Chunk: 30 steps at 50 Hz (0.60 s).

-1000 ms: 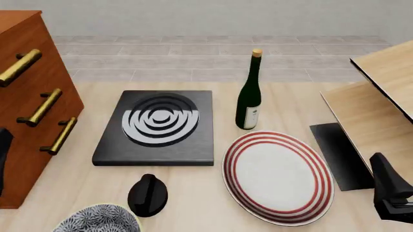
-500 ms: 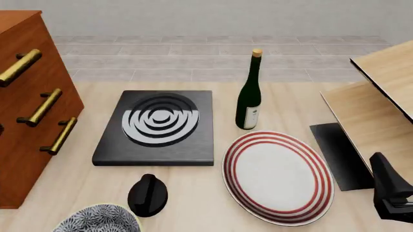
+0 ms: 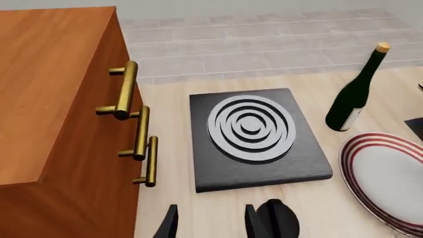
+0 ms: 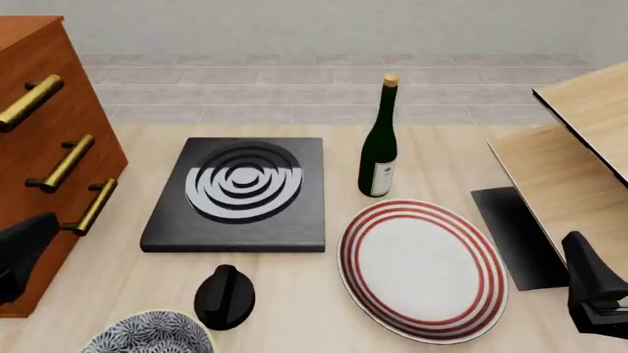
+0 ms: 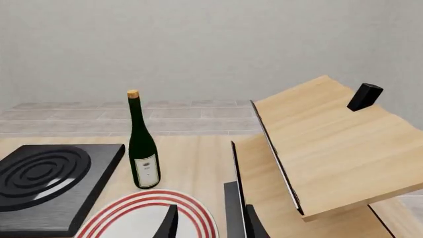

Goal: Put the bowl on the top of the cabinet.

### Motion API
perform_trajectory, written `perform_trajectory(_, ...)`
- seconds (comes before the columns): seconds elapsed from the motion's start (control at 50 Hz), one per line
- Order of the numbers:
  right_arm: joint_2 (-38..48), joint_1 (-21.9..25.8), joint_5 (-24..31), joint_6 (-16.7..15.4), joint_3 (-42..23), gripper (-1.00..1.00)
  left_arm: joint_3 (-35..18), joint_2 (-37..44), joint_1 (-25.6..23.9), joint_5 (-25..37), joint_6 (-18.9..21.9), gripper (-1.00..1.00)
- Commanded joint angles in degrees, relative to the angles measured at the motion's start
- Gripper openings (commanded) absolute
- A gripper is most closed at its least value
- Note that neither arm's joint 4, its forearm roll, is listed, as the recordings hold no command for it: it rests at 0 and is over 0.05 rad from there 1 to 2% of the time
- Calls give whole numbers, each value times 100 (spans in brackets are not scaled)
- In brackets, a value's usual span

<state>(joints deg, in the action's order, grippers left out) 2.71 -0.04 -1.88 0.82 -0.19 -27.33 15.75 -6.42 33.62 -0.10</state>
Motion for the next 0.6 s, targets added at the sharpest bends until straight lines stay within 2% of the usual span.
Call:
perform_trajectory(0.02, 5, 1, -4, 0, 0, 100, 104, 47, -91, 412, -59, 100)
perform_trajectory(0.2, 1, 0, -2, 1, 0, 100, 274, -119, -267, 756, -135, 100)
perform_trajectory(0.38, 2, 0, -2, 0, 0, 100, 496, -177, -424, 827, -312, 100)
perform_trajectory(0.4, 5, 1, -4, -2, 0, 100, 562, -195, -467, 806, -226, 100)
perform_trajectory(0.44, 2, 1, -3, 0, 0, 100, 793, -128, -438, 674, -379, 100)
perform_trajectory(0.6, 2, 1, -2, -1, 0, 100, 894, -248, -507, 797, -370, 100)
